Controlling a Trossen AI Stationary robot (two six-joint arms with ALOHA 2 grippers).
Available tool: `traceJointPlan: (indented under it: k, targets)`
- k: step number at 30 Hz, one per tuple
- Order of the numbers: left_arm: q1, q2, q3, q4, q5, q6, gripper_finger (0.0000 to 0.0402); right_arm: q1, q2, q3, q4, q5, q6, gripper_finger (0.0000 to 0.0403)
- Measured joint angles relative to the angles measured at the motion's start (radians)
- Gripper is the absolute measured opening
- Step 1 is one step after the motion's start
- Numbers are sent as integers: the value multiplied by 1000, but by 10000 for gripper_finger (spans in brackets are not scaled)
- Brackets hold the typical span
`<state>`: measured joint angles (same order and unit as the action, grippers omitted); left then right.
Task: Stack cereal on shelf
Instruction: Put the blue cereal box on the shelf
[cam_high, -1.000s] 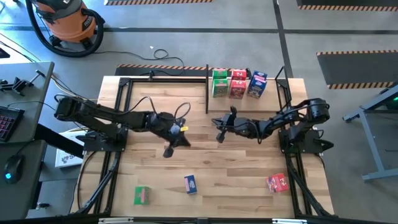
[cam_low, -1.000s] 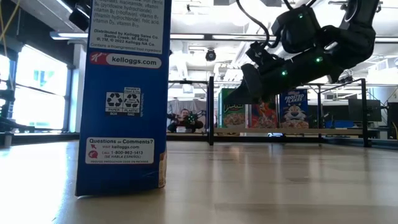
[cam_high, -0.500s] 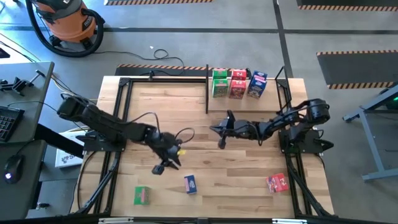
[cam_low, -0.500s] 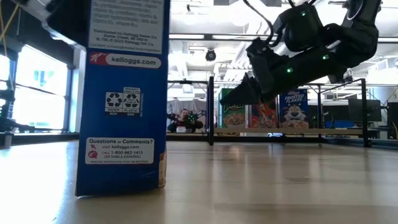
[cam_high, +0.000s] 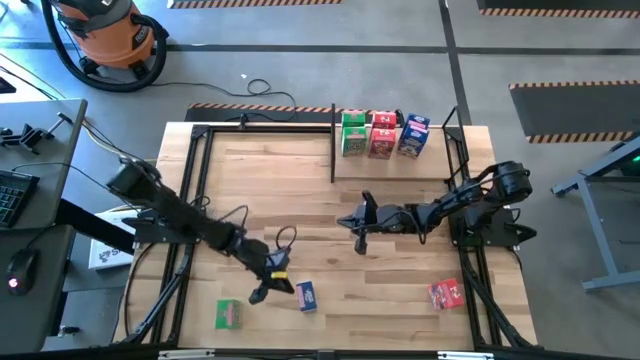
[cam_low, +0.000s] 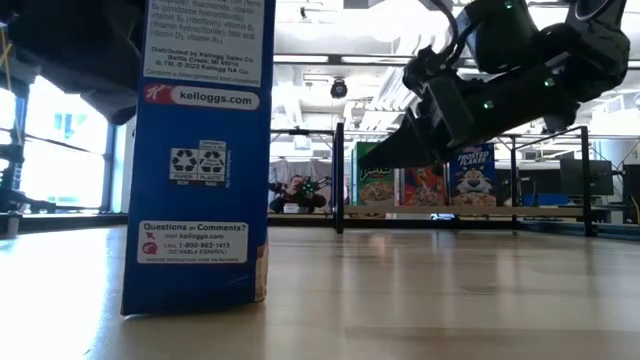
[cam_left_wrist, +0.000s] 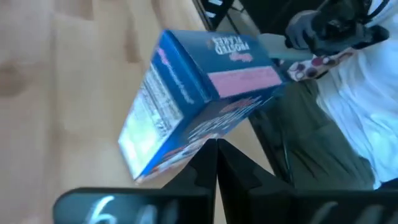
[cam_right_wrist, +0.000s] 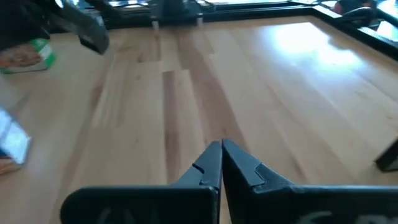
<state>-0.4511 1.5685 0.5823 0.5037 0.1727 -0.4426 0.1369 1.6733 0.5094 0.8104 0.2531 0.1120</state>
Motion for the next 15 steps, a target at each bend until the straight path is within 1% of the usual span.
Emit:
traceJointPlan:
  k: [3,9,11,15]
  targets:
    - [-18,77,-1,105,-34,-39,1,11,0,0,-2,-48,6,0]
    - [-20,175,0,293,-111,-56,0,39,0,0,-18,-92,78,0]
    - [-20,197,0,333,-103,-86,0,50,0,0,-19,-110,129,5]
    - [-63,223,0,308,-10,-151,0,84,0,0,-29,-157,204,34]
